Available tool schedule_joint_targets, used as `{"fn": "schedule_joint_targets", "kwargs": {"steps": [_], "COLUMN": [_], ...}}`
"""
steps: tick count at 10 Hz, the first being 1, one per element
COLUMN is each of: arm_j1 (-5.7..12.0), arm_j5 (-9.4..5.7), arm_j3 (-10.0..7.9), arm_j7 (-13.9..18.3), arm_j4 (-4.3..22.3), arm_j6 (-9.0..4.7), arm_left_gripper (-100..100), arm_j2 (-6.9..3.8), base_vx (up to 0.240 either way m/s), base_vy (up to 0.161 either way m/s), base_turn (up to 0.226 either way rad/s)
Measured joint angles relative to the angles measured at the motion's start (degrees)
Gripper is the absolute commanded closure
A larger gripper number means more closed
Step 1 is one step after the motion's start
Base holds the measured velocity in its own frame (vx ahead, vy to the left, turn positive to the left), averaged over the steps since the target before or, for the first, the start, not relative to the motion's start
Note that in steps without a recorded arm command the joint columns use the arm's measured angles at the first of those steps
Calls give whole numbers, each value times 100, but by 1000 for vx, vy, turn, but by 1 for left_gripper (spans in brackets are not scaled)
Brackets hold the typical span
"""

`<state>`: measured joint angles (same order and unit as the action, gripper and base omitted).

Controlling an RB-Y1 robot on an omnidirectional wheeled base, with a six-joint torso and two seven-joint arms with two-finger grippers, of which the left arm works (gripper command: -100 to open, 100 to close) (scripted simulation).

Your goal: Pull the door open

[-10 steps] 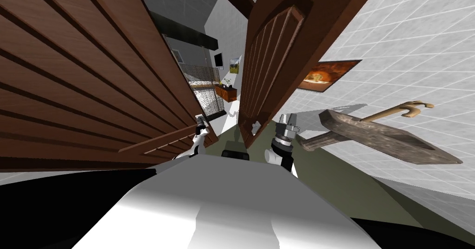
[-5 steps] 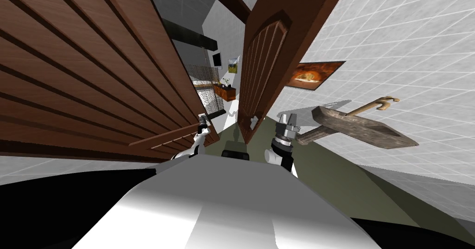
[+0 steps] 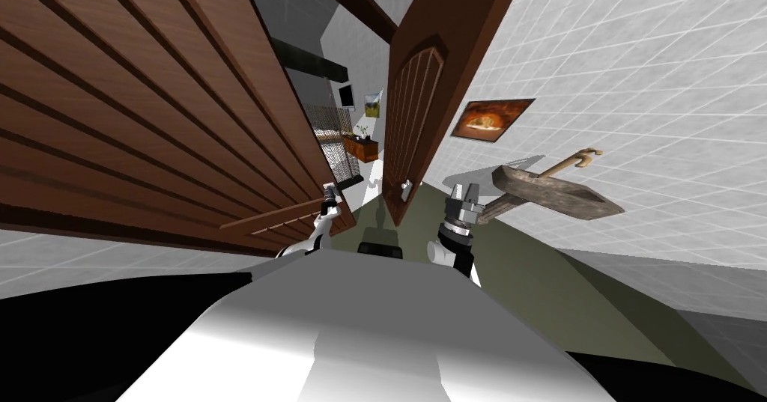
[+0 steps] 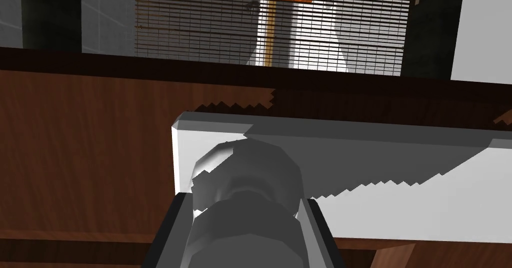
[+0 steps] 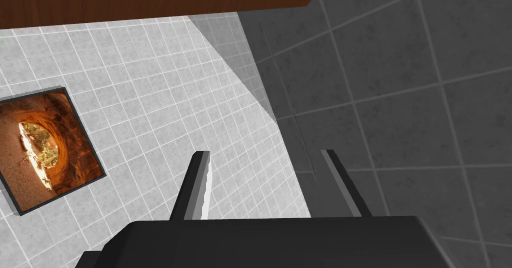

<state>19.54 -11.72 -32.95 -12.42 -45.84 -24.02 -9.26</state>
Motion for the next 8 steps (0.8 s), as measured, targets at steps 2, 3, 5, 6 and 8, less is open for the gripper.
{"fn": "schedule_joint_targets", "kwargs": {"steps": [2,3,5,6,8], "arm_j1": [19,17,-25,-39,-59], "arm_j5": [52,76,112,127,133], "arm_j3": [196,294,442,499,544], "arm_j7": [122,184,286,317,354], "arm_j4": [64,82,-7,-49,-32], "arm_j6": [-15,-22,42,79,95], "arm_left_gripper": [100,100,100,100,100], "arm_j2": [-17,-30,-26,-18,-33], "base_vx": [-250,-220,-230,-92,-180], "base_vy": [11,7,6,-5,2], "base_turn": [-91,-65,-66,-16,-70]}}
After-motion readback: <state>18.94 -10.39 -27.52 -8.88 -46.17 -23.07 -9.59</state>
